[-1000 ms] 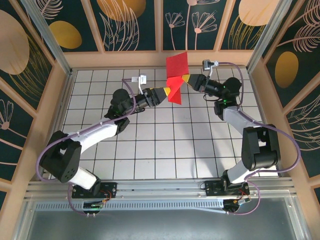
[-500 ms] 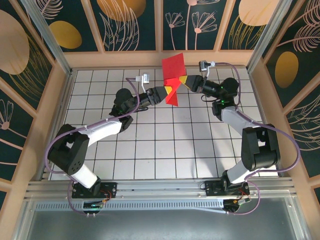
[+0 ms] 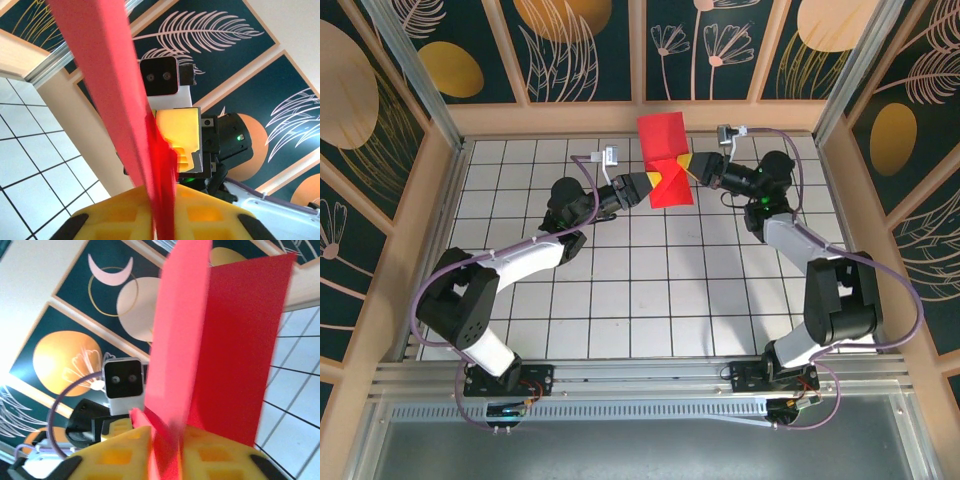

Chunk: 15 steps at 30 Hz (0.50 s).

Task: Fold a paper plane with a square sheet of paper (fold left side to right side)
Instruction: Turn over the paper at the center of the table.

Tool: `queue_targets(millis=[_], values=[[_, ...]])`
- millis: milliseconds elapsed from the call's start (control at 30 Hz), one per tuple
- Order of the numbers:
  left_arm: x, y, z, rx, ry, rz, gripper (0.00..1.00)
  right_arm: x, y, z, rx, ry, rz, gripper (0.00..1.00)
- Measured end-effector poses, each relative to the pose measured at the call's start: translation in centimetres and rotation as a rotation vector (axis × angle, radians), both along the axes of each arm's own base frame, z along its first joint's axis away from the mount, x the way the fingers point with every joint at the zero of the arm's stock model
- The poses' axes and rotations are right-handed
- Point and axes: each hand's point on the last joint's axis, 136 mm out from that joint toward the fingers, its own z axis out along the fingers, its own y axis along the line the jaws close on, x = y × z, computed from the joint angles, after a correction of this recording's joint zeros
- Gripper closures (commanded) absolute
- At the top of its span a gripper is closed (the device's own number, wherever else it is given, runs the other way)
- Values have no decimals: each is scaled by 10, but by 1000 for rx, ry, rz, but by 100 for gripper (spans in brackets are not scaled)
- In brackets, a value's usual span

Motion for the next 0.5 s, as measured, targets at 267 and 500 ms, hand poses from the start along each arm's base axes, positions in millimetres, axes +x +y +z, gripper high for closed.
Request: queue_targets(millis=[267,500], values=[[-1,8,3,71,-22,57,100,1,-11,1,-133,-60,-145,47],[8,19,-23,299,-10,156,100,20,-46,-5,-351,-104,-434,33]])
